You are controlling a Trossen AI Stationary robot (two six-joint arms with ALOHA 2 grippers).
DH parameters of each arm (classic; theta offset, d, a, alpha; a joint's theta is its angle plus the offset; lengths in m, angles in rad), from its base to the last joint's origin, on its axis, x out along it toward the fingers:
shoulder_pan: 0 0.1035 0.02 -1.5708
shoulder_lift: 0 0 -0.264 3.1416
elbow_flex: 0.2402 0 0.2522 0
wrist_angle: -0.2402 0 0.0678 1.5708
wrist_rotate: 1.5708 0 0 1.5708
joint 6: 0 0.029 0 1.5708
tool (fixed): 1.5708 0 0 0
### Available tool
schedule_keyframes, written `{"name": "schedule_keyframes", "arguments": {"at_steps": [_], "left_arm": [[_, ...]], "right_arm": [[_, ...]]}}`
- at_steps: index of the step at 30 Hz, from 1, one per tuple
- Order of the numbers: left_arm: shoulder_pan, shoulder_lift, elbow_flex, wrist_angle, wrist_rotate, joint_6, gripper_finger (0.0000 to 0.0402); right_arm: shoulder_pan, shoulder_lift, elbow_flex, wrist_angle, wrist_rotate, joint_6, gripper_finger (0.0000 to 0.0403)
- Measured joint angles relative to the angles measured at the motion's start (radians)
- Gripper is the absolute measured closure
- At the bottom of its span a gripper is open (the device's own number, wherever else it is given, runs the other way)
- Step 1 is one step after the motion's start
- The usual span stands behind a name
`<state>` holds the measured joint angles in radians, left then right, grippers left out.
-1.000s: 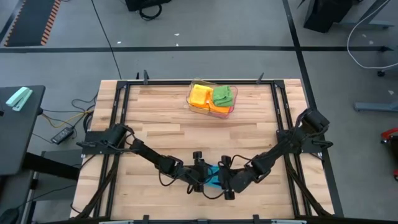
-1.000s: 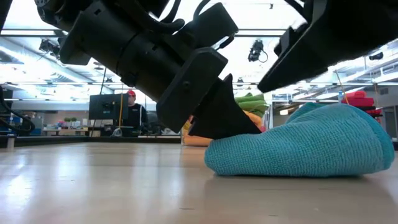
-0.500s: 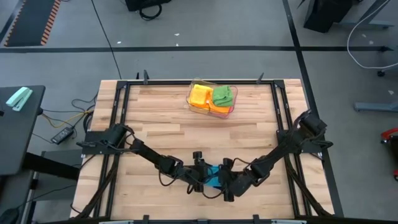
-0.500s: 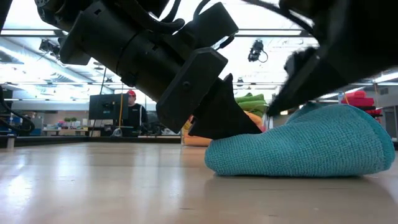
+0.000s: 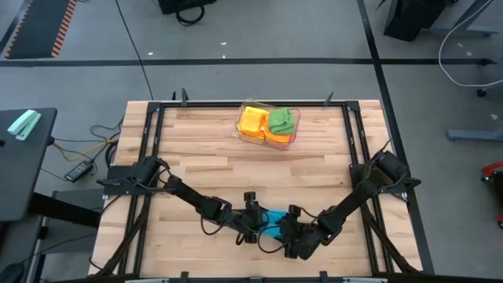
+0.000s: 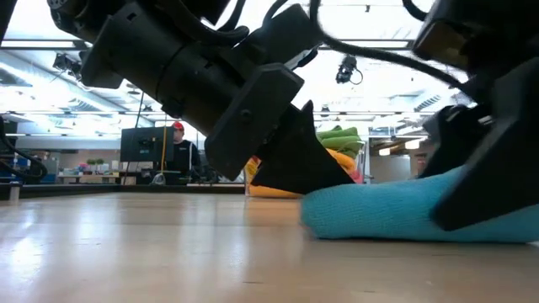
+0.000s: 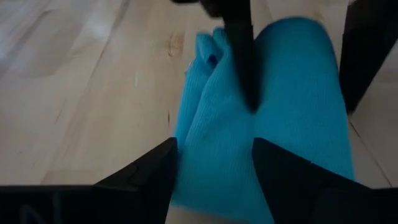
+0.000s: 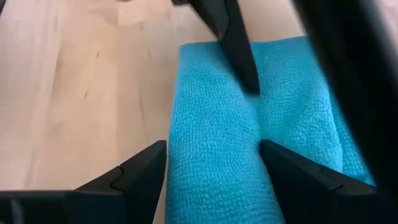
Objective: Fold microfiber towels
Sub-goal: Fold the blue microfiber cloth
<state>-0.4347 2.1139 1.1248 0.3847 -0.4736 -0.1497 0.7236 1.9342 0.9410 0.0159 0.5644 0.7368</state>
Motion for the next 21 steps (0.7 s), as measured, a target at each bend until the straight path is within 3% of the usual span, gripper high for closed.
{"name": "schedule_keyframes", "arguments": {"at_steps": [6, 14, 21], "left_arm": [[0.0, 0.0, 0.0, -0.007, 0.001, 0.0, 0.0183], [0.0, 0.0, 0.0, -0.007, 0.0, 0.003, 0.0186], [0.0, 0.0, 0.0, -0.008, 0.0, 0.003, 0.0179]], "right_arm": [[0.007, -0.107, -0.003, -0.081, 0.0, 0.022, 0.0139], [0.002, -0.113, -0.007, -0.116, 0.092, 0.039, 0.0139], [0.015, -0.113, -0.17, 0.103, 0.101, 0.211, 0.0139]]}}
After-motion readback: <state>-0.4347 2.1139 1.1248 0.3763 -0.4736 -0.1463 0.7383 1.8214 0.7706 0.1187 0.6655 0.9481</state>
